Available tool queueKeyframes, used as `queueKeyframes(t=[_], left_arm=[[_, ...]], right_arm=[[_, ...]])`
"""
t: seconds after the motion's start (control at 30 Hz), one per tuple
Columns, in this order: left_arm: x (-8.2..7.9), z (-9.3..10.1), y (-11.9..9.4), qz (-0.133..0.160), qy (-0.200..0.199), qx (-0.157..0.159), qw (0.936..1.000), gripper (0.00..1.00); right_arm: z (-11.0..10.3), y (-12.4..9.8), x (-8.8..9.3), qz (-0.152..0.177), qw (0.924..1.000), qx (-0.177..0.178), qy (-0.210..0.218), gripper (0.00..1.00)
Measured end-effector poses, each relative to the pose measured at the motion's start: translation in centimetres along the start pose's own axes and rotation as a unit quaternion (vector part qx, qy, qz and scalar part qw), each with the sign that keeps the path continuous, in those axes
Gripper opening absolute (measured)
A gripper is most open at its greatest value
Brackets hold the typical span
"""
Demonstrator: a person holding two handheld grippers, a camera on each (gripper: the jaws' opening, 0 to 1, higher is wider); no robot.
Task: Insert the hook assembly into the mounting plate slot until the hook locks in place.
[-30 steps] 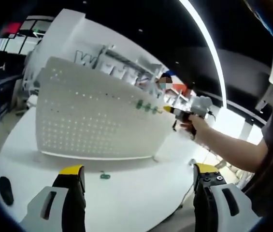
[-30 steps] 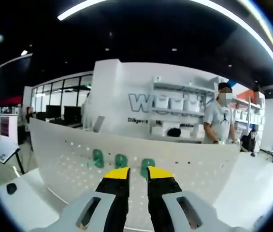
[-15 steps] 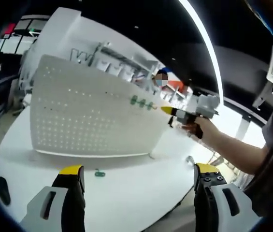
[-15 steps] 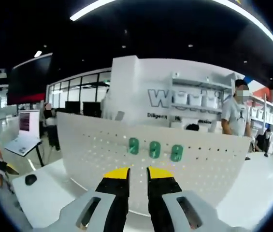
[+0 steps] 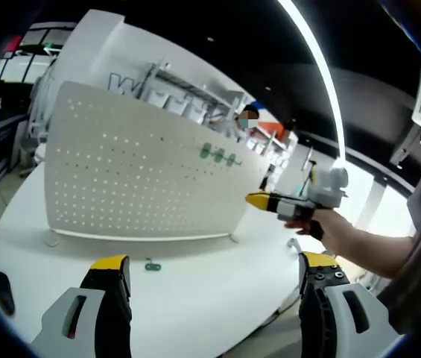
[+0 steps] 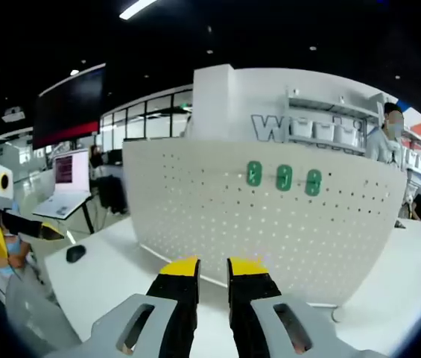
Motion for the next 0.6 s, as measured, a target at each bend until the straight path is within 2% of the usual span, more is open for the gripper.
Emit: queueKeyframes(t=[0.37, 0.6], left_arm=[[0.8, -0.2, 0.6, -0.021, 0.005, 0.0, 0.9998, 0.95], [1.6, -0.4, 1.1, -0.03, 0.0, -0.001, 0.9995, 0.94]], right_arm=[[-2.9, -2.4, 5.4, -0.061, 0.9976, -0.031, 0.013, 0.15], [-4.2, -3.5, 6.6, -0.077, 0.9956, -0.05, 0.019, 0.16]])
Point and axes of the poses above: the point that each gripper's makers call its tool centre point, and the gripper's own axes: y roughly forward along the fingers, z roughly to its right, x roughly out of its underside, the point moved 5 cm from there along -y, roughly backward along the fingers, and after that the axes turned 5 degrees about y, right-handed, at the moved point
